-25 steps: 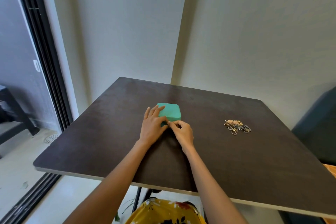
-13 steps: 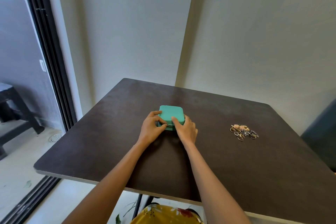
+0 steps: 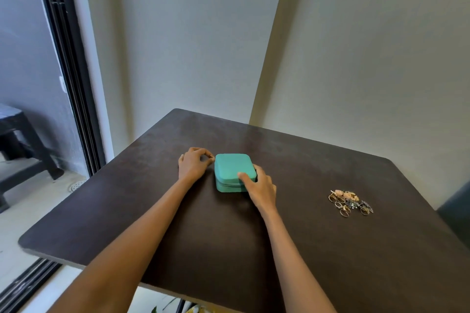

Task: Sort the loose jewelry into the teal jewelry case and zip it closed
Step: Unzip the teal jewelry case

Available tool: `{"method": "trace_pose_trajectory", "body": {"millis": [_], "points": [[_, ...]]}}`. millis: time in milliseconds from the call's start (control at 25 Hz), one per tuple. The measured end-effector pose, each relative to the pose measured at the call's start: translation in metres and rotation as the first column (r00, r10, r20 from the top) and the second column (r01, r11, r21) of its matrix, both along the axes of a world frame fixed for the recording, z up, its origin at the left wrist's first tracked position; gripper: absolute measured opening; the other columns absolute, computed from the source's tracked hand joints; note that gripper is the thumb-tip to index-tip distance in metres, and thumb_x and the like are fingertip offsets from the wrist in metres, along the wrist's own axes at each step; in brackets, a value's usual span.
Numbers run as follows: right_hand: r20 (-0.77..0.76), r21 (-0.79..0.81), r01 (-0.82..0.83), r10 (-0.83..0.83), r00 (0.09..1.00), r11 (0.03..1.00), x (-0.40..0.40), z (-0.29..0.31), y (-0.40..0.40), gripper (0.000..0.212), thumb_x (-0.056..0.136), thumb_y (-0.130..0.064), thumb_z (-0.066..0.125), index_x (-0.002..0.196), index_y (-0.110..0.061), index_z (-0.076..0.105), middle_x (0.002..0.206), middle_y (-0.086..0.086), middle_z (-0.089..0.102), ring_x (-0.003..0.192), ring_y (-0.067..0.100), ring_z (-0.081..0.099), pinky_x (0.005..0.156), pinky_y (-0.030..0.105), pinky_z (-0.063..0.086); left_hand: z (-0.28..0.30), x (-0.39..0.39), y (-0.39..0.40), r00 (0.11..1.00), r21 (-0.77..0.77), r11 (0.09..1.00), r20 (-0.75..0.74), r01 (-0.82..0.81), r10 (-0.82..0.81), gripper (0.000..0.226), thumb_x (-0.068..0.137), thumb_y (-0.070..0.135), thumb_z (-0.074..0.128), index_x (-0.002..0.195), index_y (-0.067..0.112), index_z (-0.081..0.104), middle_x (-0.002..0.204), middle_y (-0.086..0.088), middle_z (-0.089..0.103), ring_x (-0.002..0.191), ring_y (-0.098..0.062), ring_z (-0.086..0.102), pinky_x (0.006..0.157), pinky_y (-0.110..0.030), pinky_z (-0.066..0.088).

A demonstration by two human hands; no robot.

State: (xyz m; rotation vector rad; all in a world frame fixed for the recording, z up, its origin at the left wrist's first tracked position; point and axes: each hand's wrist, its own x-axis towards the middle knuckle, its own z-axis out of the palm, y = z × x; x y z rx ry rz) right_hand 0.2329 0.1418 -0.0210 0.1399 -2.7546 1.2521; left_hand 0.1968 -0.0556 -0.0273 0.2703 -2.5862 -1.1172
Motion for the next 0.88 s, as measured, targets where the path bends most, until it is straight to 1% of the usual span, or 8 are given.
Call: {"method": "trace_pose_trajectory", "body": {"millis": [240, 320, 400, 480, 600, 720, 800, 880], "points": [[-0.01, -0.053, 0.015, -0.016, 1.0, 0.998, -0.004, -0.007, -0.002, 0.068, 0.071, -0.063, 0.047, 0.124, -0.02, 0.046, 0.119, -0.004, 0.056, 0.111, 0.014, 0.052, 0.1, 0.037, 0.031, 0.003, -0.017, 0.004, 0.994, -0.065, 0.993, 0.044, 0.1, -0.098, 0.018, 0.091, 0.029, 0.056, 0.105, 0.027, 0.068, 0.118, 0.003, 0.065, 0.113, -0.015, 0.056, 0.113, -0.043, 0.022], [-0.02, -0.047, 0.014, -0.015, 1.0, 0.999, -0.003, -0.009, -0.001, 0.067, 0.075, -0.064, 0.049, 0.124, -0.019, 0.045, 0.122, -0.003, 0.055, 0.113, 0.015, 0.051, 0.102, 0.038, 0.031, 0.005, -0.008, 0.004, 0.99, 0.145, 0.979, -0.034, 0.143, -0.139, 0.027, 0.091, 0.025, 0.058, 0.118, 0.027, 0.061, 0.124, 0.003, 0.061, 0.11, -0.014, 0.056, 0.107, -0.039, 0.036], [-0.037, -0.05, 0.012, -0.014, 0.999, 0.999, -0.001, -0.008, 0.001, 0.067, 0.078, -0.065, 0.049, 0.128, -0.02, 0.044, 0.127, -0.002, 0.054, 0.118, 0.016, 0.05, 0.105, 0.041, 0.03, 0.007, 0.006, 0.005, 0.968, 0.44, 0.863, -0.111, 0.249, -0.223, 0.035, 0.094, 0.016, 0.054, 0.128, 0.022, 0.052, 0.132, -0.003, 0.056, 0.111, -0.014, 0.056, 0.104, -0.036, 0.042], [-0.034, -0.049, -0.009, 0.008, 0.999, 0.999, 0.001, -0.005, 0.0, 0.068, 0.083, -0.064, 0.049, 0.135, -0.021, 0.041, 0.134, -0.001, 0.05, 0.124, 0.018, 0.047, 0.107, 0.042, 0.028, 0.009, 0.022, 0.005, 0.928, 0.532, 0.768, -0.104, 0.356, -0.358, 0.041, 0.094, 0.018, 0.054, 0.134, 0.019, 0.045, 0.135, -0.004, 0.051, 0.119, -0.016, 0.052, 0.107, -0.037, 0.04], [0.0, -0.037, -0.032, 0.032, 0.999, 0.999, 0.01, -0.005, 0.0, 0.071, 0.088, -0.061, 0.048, 0.145, -0.022, 0.032, 0.144, 0.0, 0.042, 0.132, 0.02, 0.039, 0.11, 0.043, 0.029, 0.011, 0.04, 0.005, 0.833, 0.433, 0.768, 0.068, 0.472, -0.55, 0.078, 0.086, 0.027, 0.066, 0.148, 0.021, 0.02, 0.142, 0.0, 0.036, 0.131, -0.015, 0.037, 0.111, -0.033, 0.033], [0.044, -0.059, -0.06, 0.063, 0.997, 0.996, 0.022, -0.005, 0.001, 0.082, 0.082, -0.068, 0.048, 0.148, -0.024, 0.028, 0.149, -0.001, 0.038, 0.135, 0.019, 0.036, 0.11, 0.044, 0.033, 0.006, 0.049, 0.003, 0.807, 0.281, 0.803, 0.135, 0.525, -0.575, 0.109, 0.073, 0.027, 0.079, 0.15, 0.021, 0.002, 0.152, -0.001, 0.02, 0.14, -0.017, 0.024, 0.116, -0.036, 0.025], [0.062, -0.086, -0.081, 0.086, 0.994, 0.993, 0.03, -0.006, 0.002, 0.09, 0.073, -0.07, 0.054, 0.147, -0.028, 0.027, 0.148, -0.004, 0.039, 0.134, 0.016, 0.038, 0.109, 0.045, 0.036, 0.005, 0.052, 0.0, 0.83, 0.251, 0.821, 0.102, 0.512, -0.549, 0.109, 0.071, 0.024, 0.081, 0.15, 0.02, 0.007, 0.15, -0.003, 0.024, 0.136, -0.017, 0.03, 0.113, -0.031, 0.029], [0.055, -0.112, -0.116, 0.122, 0.991, 0.987, 0.036, -0.006, 0.004, 0.085, 0.074, -0.055, 0.065, 0.146, -0.031, 0.028, 0.147, -0.006, 0.039, 0.132, 0.014, 0.039, 0.108, 0.043, 0.038, 0.008, 0.057, -0.002, 0.838, 0.284, 0.818, 0.083, 0.5, -0.54, 0.098, 0.073, 0.024, 0.079, 0.148, 0.019, 0.016, 0.144, -0.004, 0.033, 0.127, -0.014, 0.038, 0.105, -0.026, 0.036]]}}
